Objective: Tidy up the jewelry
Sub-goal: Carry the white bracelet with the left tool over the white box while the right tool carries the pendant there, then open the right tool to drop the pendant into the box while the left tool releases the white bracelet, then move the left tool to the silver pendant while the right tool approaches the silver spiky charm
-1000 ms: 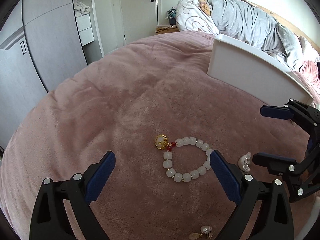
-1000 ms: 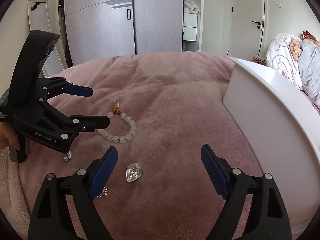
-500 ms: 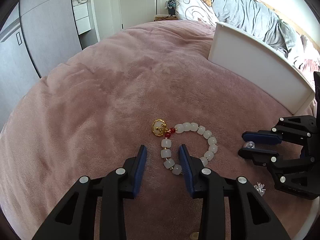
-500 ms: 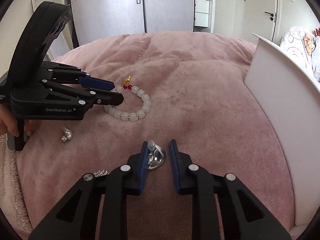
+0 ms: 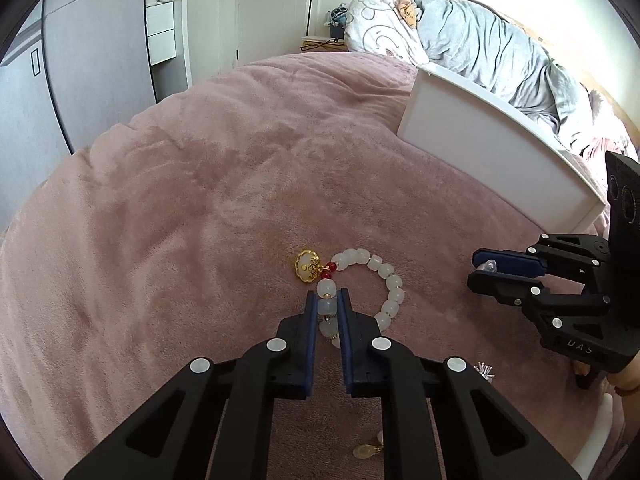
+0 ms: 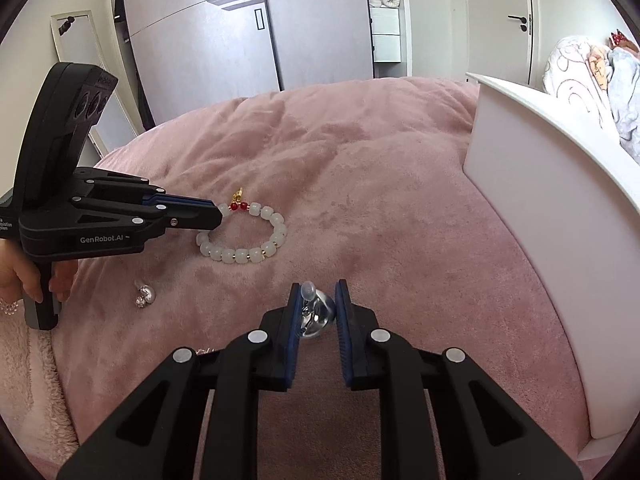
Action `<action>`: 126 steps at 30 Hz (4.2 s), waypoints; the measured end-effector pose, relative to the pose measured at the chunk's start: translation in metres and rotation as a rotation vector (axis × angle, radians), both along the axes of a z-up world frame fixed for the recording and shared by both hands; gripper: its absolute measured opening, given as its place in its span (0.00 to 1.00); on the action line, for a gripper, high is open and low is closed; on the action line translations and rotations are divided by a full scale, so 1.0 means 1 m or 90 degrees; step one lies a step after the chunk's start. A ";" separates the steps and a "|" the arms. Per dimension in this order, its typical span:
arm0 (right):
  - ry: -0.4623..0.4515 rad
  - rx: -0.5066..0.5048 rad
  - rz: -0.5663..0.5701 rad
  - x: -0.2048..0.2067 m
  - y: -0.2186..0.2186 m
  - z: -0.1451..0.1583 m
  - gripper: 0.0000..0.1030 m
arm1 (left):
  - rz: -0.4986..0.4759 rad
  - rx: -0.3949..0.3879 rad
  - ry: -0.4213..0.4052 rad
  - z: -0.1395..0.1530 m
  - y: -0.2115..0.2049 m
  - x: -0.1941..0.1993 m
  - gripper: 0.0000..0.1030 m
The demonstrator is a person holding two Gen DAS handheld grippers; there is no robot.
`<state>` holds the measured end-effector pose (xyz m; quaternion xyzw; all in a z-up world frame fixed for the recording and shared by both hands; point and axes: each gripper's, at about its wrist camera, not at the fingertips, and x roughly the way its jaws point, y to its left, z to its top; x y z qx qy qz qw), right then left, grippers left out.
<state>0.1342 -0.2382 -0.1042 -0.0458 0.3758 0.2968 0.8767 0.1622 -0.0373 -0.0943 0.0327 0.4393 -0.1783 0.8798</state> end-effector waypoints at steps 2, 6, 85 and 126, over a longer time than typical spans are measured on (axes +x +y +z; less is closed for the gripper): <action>-0.006 0.005 -0.006 0.000 -0.006 0.005 0.16 | 0.001 0.003 -0.010 0.005 -0.003 -0.002 0.14; -0.018 0.021 -0.028 0.001 -0.019 0.014 0.16 | -0.012 0.017 -0.023 0.012 -0.015 -0.003 0.14; 0.026 -0.079 -0.293 0.093 -0.219 0.051 0.40 | -0.221 0.085 -0.006 0.052 -0.300 0.171 0.46; -0.213 0.053 -0.067 -0.015 -0.069 0.162 0.94 | 0.035 -0.001 -0.201 0.149 -0.009 -0.012 0.95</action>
